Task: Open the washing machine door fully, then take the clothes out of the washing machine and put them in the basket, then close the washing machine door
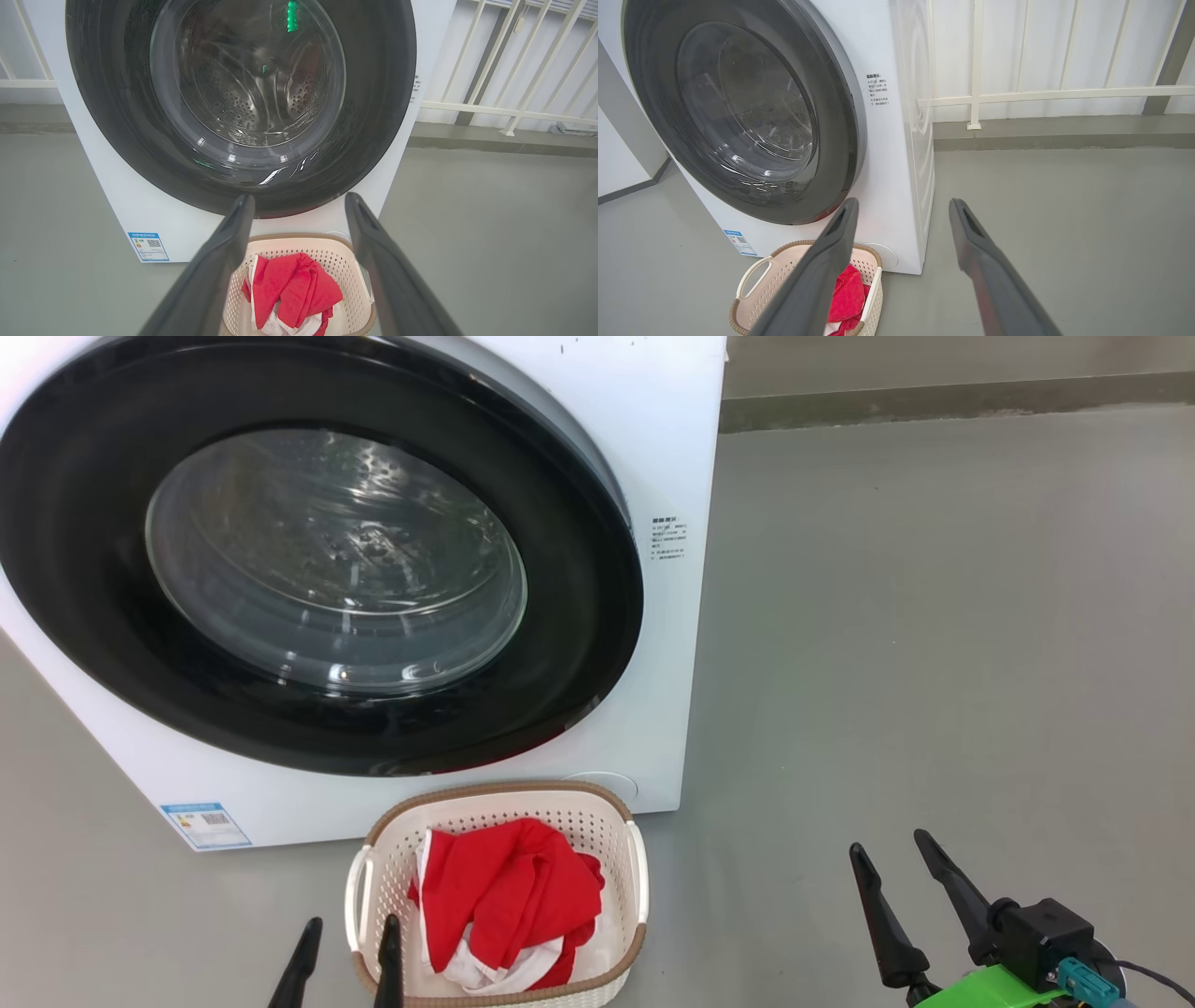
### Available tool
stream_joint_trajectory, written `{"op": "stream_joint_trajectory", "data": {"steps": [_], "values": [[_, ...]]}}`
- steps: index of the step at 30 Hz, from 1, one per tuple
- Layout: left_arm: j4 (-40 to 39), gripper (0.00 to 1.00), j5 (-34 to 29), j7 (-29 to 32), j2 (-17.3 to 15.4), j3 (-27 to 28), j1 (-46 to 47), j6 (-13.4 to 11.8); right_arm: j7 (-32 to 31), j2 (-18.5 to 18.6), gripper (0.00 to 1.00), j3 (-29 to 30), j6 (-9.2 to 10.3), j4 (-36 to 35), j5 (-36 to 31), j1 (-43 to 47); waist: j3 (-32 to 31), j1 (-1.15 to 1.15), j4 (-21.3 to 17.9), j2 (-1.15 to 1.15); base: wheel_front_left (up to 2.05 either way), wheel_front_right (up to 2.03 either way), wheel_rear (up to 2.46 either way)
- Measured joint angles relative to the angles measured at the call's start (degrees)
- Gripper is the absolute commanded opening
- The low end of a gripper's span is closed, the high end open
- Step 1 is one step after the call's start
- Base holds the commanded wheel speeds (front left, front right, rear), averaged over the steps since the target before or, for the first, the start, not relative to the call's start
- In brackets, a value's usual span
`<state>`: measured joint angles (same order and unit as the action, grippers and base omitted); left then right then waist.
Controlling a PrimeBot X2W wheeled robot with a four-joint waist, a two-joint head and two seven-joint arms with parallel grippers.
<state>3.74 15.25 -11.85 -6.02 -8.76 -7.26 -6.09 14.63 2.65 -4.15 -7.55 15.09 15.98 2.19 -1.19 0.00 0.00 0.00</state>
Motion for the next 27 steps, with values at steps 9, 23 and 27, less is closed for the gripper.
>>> {"op": "stream_joint_trajectory", "data": {"steps": [9, 23, 27], "values": [[0.03, 1.0, 0.42, 0.0, 0.0, -0.45, 0.0, -0.45, 0.0, -0.01, 1.0, 0.0, 0.0, 0.01, 0.0, 0.0, -0.04, 0.0, 0.02, 0.0, 0.0, 0.0, 0.0], [0.31, 1.0, 0.7, -0.01, -0.02, -1.01, 0.01, -0.51, 0.0, -0.02, 1.0, 0.01, 0.0, 0.02, 0.01, 0.0, -0.17, 0.0, 0.13, 0.0, 0.0, 0.0, 0.0], [0.41, 1.0, 0.9, -0.02, -0.02, -1.15, 0.02, -0.52, 0.0, -0.02, 1.0, 0.03, 0.0, 0.03, 0.01, 0.0, -0.21, 0.0, 0.14, 0.0, 0.0, 0.0, 0.0]]}}
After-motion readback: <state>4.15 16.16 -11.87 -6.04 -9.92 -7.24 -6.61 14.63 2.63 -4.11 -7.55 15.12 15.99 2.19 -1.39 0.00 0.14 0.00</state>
